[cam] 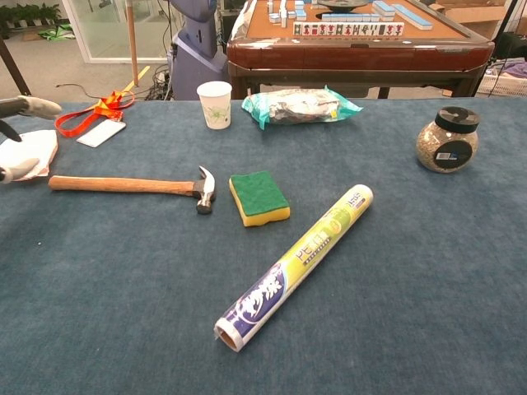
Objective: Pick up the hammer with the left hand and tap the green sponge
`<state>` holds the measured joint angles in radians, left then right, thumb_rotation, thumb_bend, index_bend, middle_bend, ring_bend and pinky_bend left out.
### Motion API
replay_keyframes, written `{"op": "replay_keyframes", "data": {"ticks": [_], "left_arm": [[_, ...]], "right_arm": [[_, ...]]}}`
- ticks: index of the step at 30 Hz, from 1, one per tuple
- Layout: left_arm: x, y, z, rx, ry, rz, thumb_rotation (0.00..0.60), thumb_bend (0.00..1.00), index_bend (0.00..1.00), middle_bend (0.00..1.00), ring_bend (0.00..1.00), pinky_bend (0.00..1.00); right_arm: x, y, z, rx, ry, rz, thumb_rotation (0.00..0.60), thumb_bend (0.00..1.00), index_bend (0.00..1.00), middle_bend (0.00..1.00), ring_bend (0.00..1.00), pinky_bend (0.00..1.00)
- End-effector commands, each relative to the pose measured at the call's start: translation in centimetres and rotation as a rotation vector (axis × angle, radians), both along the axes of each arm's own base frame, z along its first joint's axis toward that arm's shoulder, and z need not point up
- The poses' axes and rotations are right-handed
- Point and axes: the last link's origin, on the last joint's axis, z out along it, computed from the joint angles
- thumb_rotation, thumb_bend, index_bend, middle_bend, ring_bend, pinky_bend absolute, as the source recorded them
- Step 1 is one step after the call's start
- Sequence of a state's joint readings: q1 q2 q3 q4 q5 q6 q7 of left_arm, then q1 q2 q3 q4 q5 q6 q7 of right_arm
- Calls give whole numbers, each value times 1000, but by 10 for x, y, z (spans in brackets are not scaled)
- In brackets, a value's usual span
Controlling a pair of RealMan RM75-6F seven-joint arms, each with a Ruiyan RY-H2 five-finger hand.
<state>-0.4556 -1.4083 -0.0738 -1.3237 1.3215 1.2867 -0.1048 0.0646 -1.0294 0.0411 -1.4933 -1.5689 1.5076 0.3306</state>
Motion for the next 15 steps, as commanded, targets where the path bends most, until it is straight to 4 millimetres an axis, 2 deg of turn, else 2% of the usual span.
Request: {"op": "replay_keyframes", "data": {"ticks": [1, 8, 15], "left_arm": [[-15, -25, 21, 56, 14, 80, 600, 372, 145, 119, 75, 224], [-27, -65, 45, 147, 41, 133, 600, 367, 157, 119, 75, 217], [-22, -90, 54, 172, 35, 100, 600, 359, 186, 119, 76, 208]], "right_arm": [[0, 0, -1, 11, 0, 6, 600, 317, 457, 451, 393, 259], [3, 1, -3, 19, 7, 18, 600, 317, 457, 451, 393, 259], [4, 3, -5, 22, 10, 22, 600, 317, 457, 451, 393, 259]]}}
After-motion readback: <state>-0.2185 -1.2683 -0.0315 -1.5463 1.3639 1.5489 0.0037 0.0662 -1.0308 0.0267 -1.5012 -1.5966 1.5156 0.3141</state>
